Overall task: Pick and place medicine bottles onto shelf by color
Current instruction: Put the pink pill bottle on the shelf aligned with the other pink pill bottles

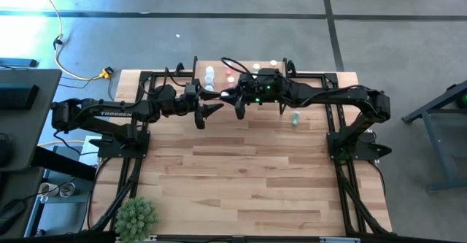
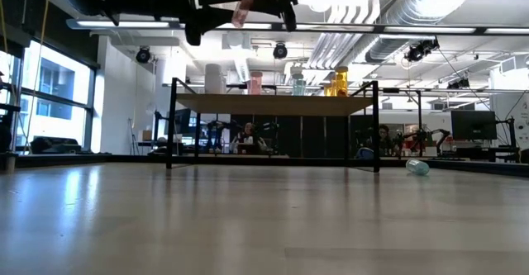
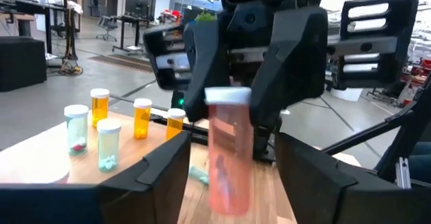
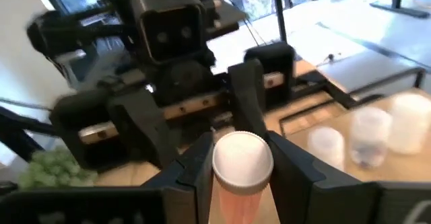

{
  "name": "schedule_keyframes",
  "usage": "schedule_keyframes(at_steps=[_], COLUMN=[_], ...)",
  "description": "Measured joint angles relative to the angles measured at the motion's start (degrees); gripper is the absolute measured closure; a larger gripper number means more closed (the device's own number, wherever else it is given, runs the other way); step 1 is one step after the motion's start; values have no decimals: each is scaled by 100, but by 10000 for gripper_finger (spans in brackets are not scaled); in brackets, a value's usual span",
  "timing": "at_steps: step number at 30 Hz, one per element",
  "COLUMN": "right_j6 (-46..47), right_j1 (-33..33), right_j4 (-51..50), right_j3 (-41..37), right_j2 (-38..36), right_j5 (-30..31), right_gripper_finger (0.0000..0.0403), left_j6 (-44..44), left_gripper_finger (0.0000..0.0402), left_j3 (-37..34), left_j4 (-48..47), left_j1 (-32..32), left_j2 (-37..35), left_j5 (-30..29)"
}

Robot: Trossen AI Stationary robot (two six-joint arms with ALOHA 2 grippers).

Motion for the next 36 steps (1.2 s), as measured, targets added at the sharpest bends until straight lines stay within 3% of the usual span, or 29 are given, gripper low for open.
schedule_keyframes(at_steps=[6, 15, 26, 31, 36], right_j6=[-387, -1107, -1639, -1618, -1252], right_j1=[-202, -587, -903, -800, -575], right_j4=[-443, -762, -1126, -906, -914], right_j3=[2, 2, 0, 0, 0], right_j2=[-349, -810, -582, -295, -35], right_j5=[170, 172, -76, 234, 1201], right_gripper_finger=[301, 301, 301, 301, 301], left_j6=[0, 163, 199, 335, 631], left_gripper_finger=[186, 190, 190, 190, 190], left_j3=[2, 3, 2, 2, 2], left_j4=[-145, -160, -150, -150, -146], left_j1=[2, 32, 39, 39, 39], left_j2=[-139, -432, -884, -1167, -1405], left_j5=[-38, -587, -1023, -1366, -1693])
